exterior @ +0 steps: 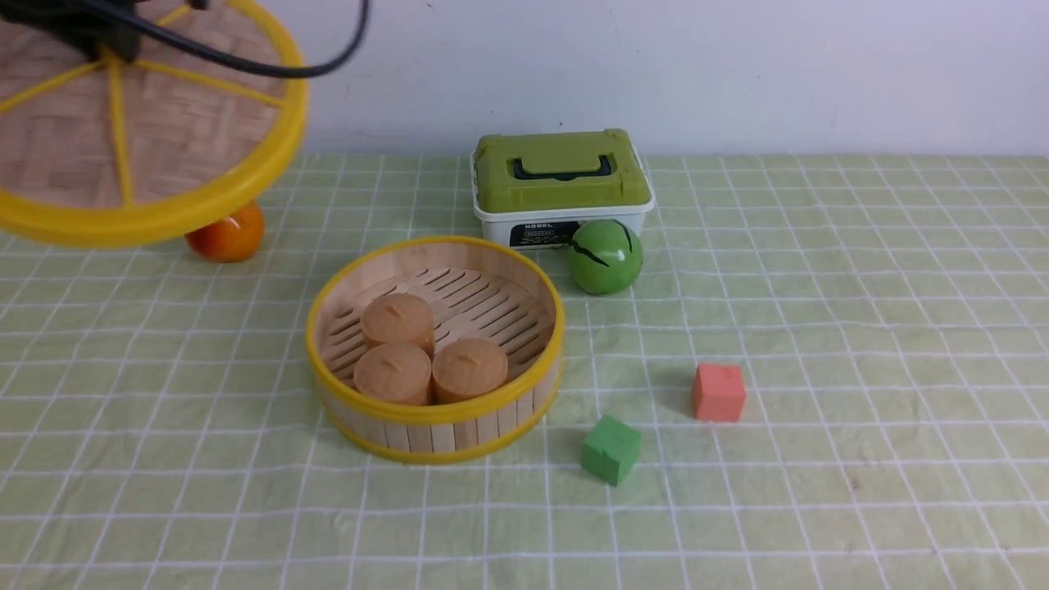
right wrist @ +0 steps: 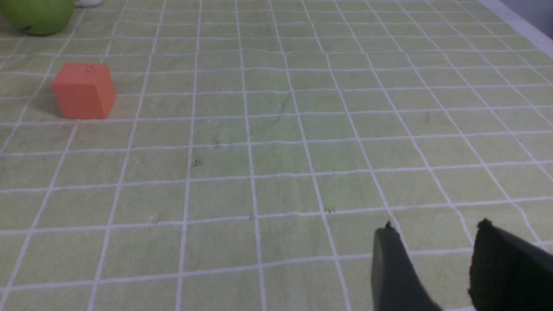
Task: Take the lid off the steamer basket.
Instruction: Use the left arm to place the steamer lid on the table
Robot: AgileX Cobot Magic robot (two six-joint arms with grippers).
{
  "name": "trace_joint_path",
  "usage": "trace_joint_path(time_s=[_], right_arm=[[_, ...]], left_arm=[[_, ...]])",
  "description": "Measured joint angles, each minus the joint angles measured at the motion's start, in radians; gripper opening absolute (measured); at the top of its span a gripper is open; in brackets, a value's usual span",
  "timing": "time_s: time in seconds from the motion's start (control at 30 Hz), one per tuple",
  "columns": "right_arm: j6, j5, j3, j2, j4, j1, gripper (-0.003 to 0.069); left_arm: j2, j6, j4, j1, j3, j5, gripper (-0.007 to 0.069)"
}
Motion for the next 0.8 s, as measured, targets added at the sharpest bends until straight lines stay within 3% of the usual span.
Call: trace_joint_path(time_s=[0.2,0.37,0.6,0.73,0.8], right_arm=[[0.000,0.000,0.000,0.000,0.000,0.000,0.0241],[0.000,0.000,0.000,0.000,0.000,0.000,0.0241],[0.000,0.000,0.000,0.000,0.000,0.000,0.0241],[0.000,0.000,0.000,0.000,0.000,0.000,0.0241],[0.000,0.000,0.000,0.000,0.000,0.000,0.0241]], left_arm=[[0.008,-0.016,-0.173,0.144,0.317,-0.233,0.0108],[0.096,-0.017,-0.199,0.152,0.484,-0.377,0.0108],[0.224,-0.047,-0.193,0.152,0.501,-0.435,0.0111],[0.240,-0.061,-0.200,0.152,0.501,-0.439,0.0177],[0.231,-0.069,-0.201,0.152,0.501,-0.442,0.0254]])
